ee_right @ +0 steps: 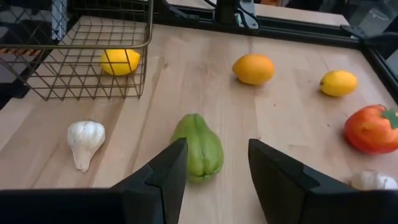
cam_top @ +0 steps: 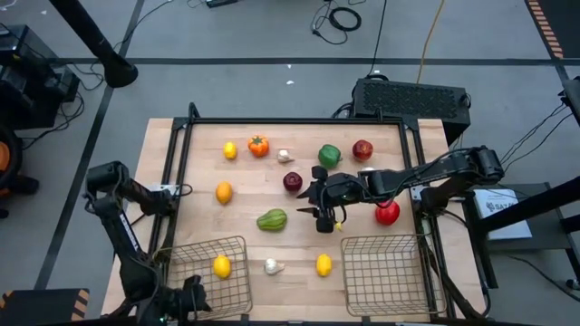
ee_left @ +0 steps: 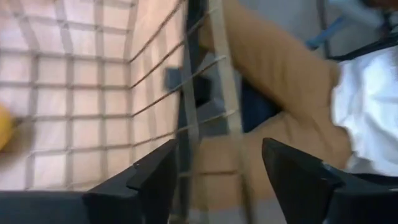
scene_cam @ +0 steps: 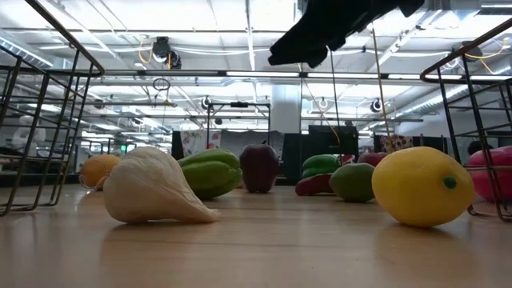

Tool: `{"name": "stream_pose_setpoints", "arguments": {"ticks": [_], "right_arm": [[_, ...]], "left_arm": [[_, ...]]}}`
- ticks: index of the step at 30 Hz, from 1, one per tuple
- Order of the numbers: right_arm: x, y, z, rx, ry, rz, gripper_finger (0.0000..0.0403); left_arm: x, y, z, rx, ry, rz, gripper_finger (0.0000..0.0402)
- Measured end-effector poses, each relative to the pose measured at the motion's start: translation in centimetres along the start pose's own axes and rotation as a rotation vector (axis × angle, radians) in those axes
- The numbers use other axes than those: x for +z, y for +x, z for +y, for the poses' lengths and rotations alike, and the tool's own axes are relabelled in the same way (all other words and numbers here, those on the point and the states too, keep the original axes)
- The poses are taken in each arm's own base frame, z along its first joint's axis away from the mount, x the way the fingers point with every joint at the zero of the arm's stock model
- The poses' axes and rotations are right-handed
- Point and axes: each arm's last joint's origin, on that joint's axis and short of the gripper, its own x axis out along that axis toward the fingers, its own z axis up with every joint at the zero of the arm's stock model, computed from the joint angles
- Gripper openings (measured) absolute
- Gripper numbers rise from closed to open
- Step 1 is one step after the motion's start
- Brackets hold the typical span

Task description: Sort produce into baskets

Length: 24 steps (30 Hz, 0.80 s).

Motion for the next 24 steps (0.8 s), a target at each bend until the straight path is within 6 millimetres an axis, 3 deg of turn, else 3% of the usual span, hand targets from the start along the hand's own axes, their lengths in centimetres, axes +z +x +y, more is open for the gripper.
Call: {"name": "stream_pose_setpoints", "arguments": {"ticks": [11, 24], "right_arm": [[0.4, -0.1, 0.0, -0.006, -0.057, -0.016, 0.0162], [0.4, -0.1, 0.0, -0.006, -0.054, -0.017, 0.0162]], "left_arm": [[-1.0, -0.3, 1.2, 0.100, 0.040, 0.146, 0.0178], [-0.7, -1.1, 1.7, 0.138, -0.005, 0.163, 0.0173]]}}
